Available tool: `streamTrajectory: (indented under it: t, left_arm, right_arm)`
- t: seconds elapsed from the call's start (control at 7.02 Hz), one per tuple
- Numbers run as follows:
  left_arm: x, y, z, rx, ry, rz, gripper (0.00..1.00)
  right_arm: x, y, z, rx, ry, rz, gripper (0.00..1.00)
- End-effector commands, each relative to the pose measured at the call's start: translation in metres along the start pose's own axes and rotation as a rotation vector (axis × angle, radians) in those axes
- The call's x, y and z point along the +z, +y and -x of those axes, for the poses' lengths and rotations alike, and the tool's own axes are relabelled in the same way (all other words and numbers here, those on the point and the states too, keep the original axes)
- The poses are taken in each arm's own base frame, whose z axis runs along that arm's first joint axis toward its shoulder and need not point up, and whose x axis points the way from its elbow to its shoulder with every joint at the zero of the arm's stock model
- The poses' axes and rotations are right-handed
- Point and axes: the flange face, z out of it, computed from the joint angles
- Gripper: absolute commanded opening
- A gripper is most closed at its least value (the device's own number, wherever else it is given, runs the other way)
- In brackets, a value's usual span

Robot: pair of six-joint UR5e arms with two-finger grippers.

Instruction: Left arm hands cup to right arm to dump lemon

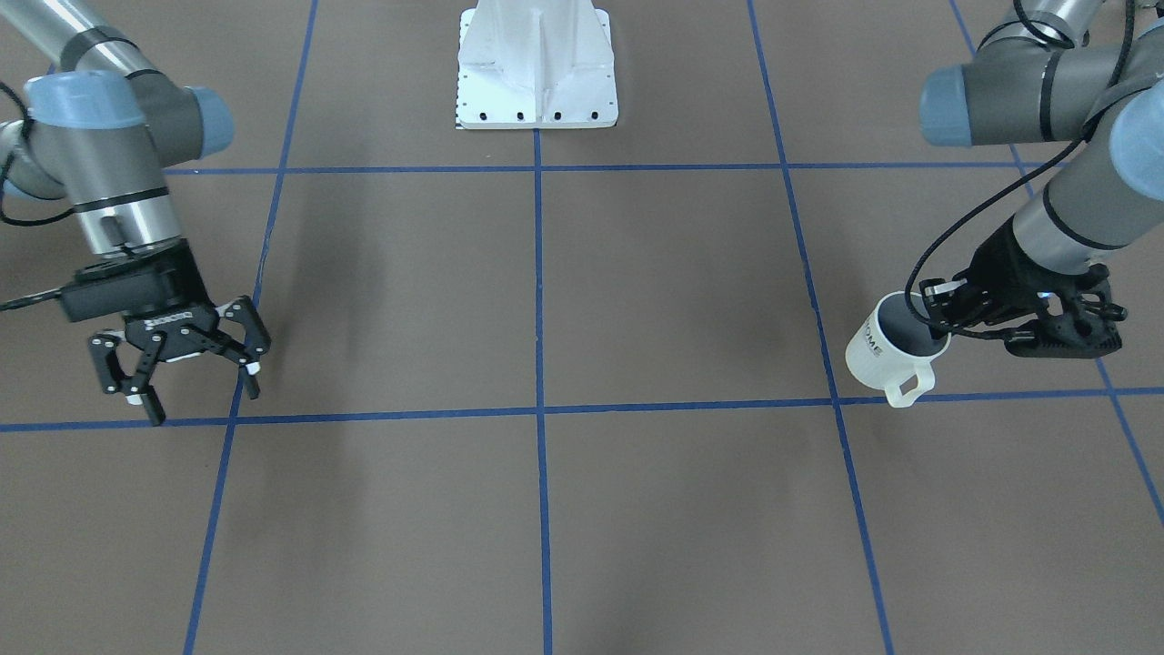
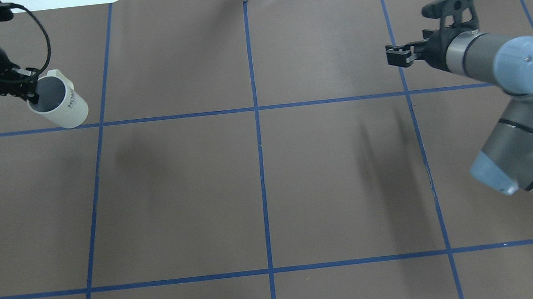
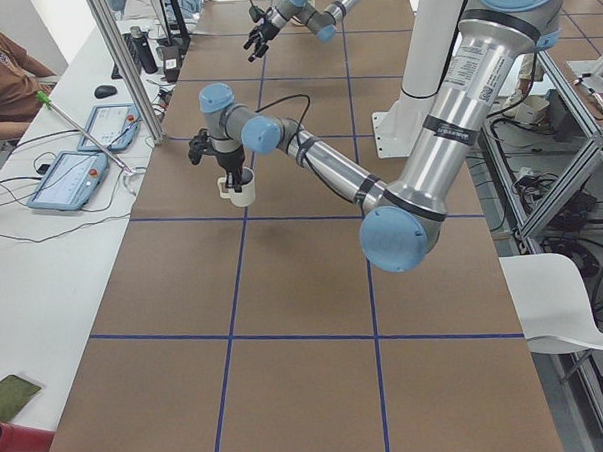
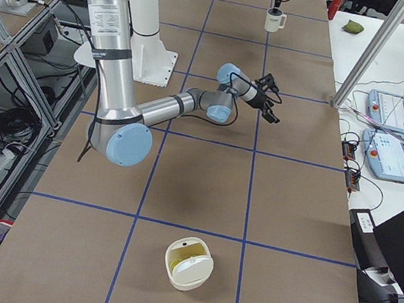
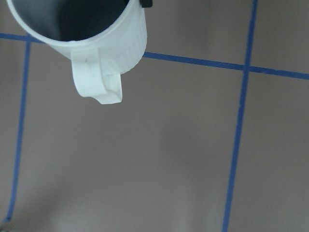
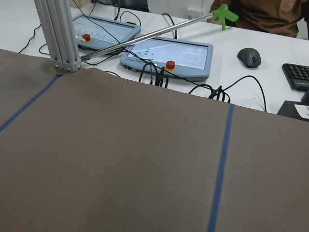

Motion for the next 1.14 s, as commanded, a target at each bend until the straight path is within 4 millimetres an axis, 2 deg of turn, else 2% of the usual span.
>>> streamTrajectory:
  t: [0.0, 0.14, 0.28, 0.57, 0.71, 0.85, 1.0]
  left_arm:
    - [0.033, 0.043, 0.08, 0.031, 0.007, 0.015, 0.0]
    - [0.034, 0.055, 0.113, 0.058, 0.023, 0.04, 0.0]
    - [0.03, 0.055, 0.122, 0.058, 0.032, 0.045, 0.0]
    - [0.03, 0.058, 0.124, 0.051, 0.035, 0.049, 0.0]
    - [0.03, 0.061, 0.125, 0.037, 0.058, 0.063, 0.0]
    - [0.03, 0.063, 0.127, 0.016, 0.06, 0.07, 0.0]
    - [0.037, 0.079, 0.141, -0.017, 0.043, 0.08, 0.0]
  right_arm:
    - [-0.049, 0.004, -0.131, -0.064, -0.032, 0.154, 1.0]
    - [-0.068, 0.018, -0.174, -0.132, -0.024, 0.22, 1.0]
    - [-0.087, 0.023, -0.211, -0.08, -0.03, 0.307, 1.0]
    - [-0.144, 0.06, -0.286, 0.184, -0.123, 0.455, 1.0]
    - [-0.151, 0.075, -0.294, 0.227, -0.132, 0.486, 1.0]
    - [-0.143, 0.087, -0.298, 0.231, -0.101, 0.541, 1.0]
    - [-0.139, 0.092, -0.304, 0.214, -0.062, 0.587, 1.0]
